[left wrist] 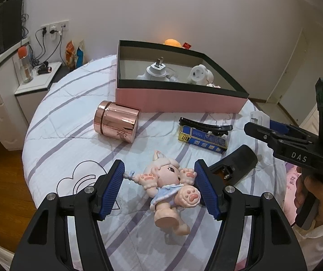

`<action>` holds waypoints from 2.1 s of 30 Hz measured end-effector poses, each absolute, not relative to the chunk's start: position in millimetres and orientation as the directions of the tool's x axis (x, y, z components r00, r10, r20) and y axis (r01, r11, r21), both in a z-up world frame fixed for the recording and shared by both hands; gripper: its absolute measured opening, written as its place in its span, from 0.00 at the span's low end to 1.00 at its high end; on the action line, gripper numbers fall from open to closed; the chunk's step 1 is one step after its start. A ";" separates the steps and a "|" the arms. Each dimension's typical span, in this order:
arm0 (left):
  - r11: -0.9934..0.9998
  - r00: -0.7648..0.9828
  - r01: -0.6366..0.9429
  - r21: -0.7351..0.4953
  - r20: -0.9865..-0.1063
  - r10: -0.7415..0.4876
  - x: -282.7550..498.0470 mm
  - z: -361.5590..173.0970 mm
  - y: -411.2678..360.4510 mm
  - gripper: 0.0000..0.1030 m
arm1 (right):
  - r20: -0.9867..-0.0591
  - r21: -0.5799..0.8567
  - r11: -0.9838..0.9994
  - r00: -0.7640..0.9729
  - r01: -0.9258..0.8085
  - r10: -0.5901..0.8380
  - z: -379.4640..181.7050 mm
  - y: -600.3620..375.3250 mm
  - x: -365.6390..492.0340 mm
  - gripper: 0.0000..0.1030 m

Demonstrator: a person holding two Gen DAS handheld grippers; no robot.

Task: Organize rigid objects
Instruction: 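Lift the doll and white charger and carry both over the pink box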

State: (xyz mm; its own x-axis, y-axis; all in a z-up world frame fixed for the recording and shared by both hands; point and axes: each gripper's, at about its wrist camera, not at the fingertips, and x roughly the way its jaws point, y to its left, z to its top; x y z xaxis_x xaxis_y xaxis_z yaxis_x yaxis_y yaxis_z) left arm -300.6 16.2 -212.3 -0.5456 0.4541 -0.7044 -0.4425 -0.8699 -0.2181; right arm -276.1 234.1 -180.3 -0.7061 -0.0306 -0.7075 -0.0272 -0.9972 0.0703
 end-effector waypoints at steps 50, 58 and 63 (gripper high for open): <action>-0.804 -0.612 -0.580 -0.134 -0.580 0.538 -388.8 -103.8 93.3 0.63 | -0.612 -0.027 -0.999 -0.791 0.028 -0.006 -103.0 238.7 -358.0 0.67; -0.802 -0.604 -0.587 -0.109 -0.601 0.523 -433.5 -98.7 109.1 0.63 | -0.638 -0.044 -0.998 -0.770 0.046 -0.007 -104.1 242.1 -402.8 0.67; -0.818 -0.601 -0.569 -0.086 -0.634 0.486 -464.6 -107.2 118.0 0.63 | -0.670 -0.052 -0.997 -0.743 0.060 -0.010 -112.5 242.2 -437.9 0.67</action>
